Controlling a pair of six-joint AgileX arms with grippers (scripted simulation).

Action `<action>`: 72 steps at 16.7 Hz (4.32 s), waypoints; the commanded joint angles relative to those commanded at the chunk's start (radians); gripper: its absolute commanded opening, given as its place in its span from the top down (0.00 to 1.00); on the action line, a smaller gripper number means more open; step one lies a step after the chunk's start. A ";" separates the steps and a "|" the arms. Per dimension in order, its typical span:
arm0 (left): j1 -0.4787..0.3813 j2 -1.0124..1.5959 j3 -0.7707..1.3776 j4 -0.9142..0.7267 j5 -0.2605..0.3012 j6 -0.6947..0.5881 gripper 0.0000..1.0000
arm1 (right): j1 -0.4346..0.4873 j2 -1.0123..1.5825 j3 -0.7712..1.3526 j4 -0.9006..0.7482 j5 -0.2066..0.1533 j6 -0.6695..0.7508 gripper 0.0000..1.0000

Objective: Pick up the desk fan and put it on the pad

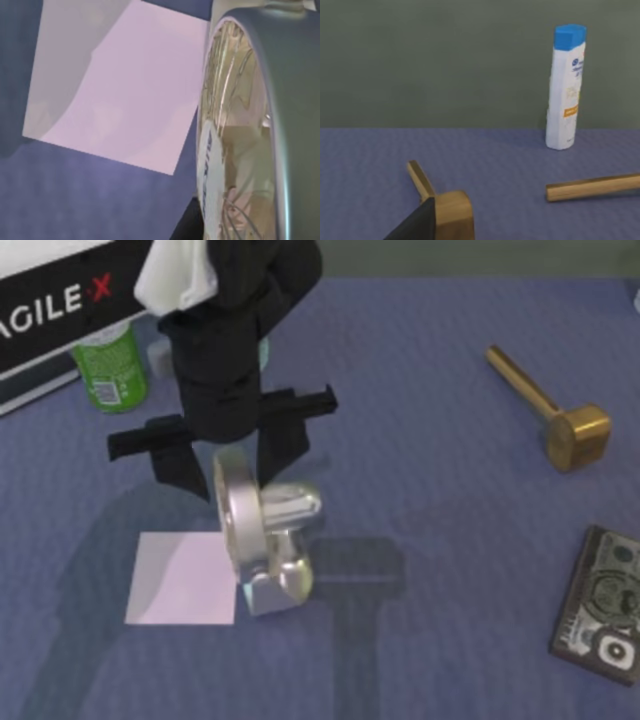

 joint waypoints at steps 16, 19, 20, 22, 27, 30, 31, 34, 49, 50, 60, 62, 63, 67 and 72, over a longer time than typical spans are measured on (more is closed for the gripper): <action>0.003 0.005 0.042 -0.041 -0.001 -0.001 1.00 | 0.000 0.000 0.000 0.000 0.000 0.000 0.00; 0.012 0.011 0.141 -0.132 -0.001 -0.003 1.00 | 0.000 0.000 0.000 0.000 0.000 0.000 0.00; 0.014 0.012 0.172 -0.162 0.000 -0.002 1.00 | 0.000 0.000 0.000 0.000 0.000 0.000 0.00; 0.018 0.011 0.210 -0.200 0.000 -0.001 1.00 | 0.000 0.000 0.000 0.000 0.000 0.000 0.00; 0.013 0.009 0.211 -0.201 0.000 -0.001 1.00 | 0.000 0.000 0.000 0.000 0.000 0.000 0.00; 0.019 -0.003 0.187 -0.198 0.002 -0.068 1.00 | 0.000 0.000 0.000 0.000 0.000 0.000 0.00; 0.023 -0.012 0.173 -0.196 0.003 -0.111 1.00 | 0.000 0.000 0.000 0.000 0.000 0.000 0.00; 0.044 -0.049 0.118 -0.183 0.008 -0.304 1.00 | 0.000 0.000 0.000 0.000 0.000 0.000 0.00; 0.144 -0.273 -0.188 -0.088 0.032 -1.171 1.00 | 0.000 0.000 0.000 0.000 0.000 0.000 0.00; 0.144 -0.273 -0.188 -0.088 0.032 -1.171 1.00 | 0.000 0.000 0.000 0.000 0.000 0.000 0.00; 0.147 -0.256 -0.307 0.047 0.032 -1.167 1.00 | 0.000 0.000 0.000 0.000 0.000 0.000 0.00; 0.147 -0.256 -0.307 0.047 0.032 -1.167 1.00 | 0.000 0.000 0.000 0.000 0.000 0.000 0.00; 0.147 -0.256 -0.307 0.047 0.032 -1.167 1.00 | 0.000 0.000 0.000 0.000 0.000 0.000 0.00; 0.147 -0.256 -0.307 0.047 0.032 -1.167 0.70 | 0.000 0.000 0.000 0.000 0.000 0.000 0.00; 0.147 -0.256 -0.307 0.047 0.032 -1.167 0.32 | 0.000 0.000 0.000 0.000 0.000 0.000 0.00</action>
